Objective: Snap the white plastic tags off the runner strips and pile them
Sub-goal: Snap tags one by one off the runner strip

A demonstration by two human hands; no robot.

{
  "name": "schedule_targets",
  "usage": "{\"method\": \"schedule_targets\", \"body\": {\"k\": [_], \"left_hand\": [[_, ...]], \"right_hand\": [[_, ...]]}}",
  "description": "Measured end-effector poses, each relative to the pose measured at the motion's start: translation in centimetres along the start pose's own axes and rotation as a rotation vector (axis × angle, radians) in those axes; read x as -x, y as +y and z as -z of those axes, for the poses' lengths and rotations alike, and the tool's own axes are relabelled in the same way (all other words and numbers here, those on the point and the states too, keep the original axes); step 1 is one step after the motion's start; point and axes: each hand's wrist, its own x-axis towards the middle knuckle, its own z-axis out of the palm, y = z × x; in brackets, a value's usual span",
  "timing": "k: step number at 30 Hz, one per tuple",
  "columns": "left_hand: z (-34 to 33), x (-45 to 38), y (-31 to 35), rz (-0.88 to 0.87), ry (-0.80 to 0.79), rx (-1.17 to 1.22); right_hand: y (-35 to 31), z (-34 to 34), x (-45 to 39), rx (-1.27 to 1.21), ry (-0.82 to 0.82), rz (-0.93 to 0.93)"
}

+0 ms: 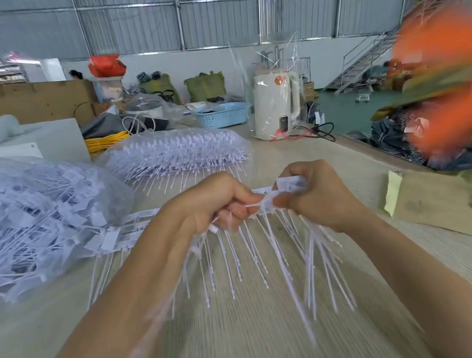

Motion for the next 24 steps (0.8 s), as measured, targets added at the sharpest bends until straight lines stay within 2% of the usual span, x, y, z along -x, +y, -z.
{"method": "schedule_targets", "body": {"k": [1,2,4,5,7,13,15,17,19,21,23,24], "left_hand": [[0.5,0.4,0.1,0.001,-0.057,0.052],[0.9,0.7,0.2,-0.007,-0.074,0.046],[1.7,1.0,0.2,-0.024,0.000,-0.085],[1.8,0.8,-0.1,-0.027,0.059,-0.167],[1.5,0.5,-0.8,-0.006,0.133,-0.321],[1.2,-0.3,-2.0,0.023,0.193,-0.599],[1.3,-0.3,-2.1,0.033,0.207,-0.707],[1.0,-0.3,-1.8,0.066,0.238,-0.912],[0.2,-0.1,-0.8,0.039,0.346,-1.044],[-0.8,0.3,0.7,-0.056,0.376,-0.814],[-2.7,1.6,2.3,-0.076,0.172,-0.521],[-3.4,2.2,2.6,-0.088,0.065,-0.486]], "right_hand": [[0.4,0.8,-0.2,0.086,0.073,0.012],[1.2,1.8,-0.5,0.039,0.144,-0.027],[2.3,4.3,-0.8,-0.341,0.275,-0.190],[2.6,5.3,-0.9,-0.546,0.288,-0.261],[2.6,5.9,-1.3,-0.773,0.218,-0.314],[0.3,4.1,-0.8,-1.049,-0.156,-0.335],[-0.4,3.2,-0.5,-1.110,-0.200,-0.338],[-0.9,2.2,-0.4,-1.116,-0.208,-0.324],[-1.3,1.0,-0.4,-1.071,-0.153,-0.304],[-2.0,-0.1,-0.7,-1.020,-0.024,-0.286],[-2.8,-1.0,-1.1,-0.971,0.136,-0.267],[-3.2,-1.3,-1.4,-0.954,0.209,-0.276]]}}
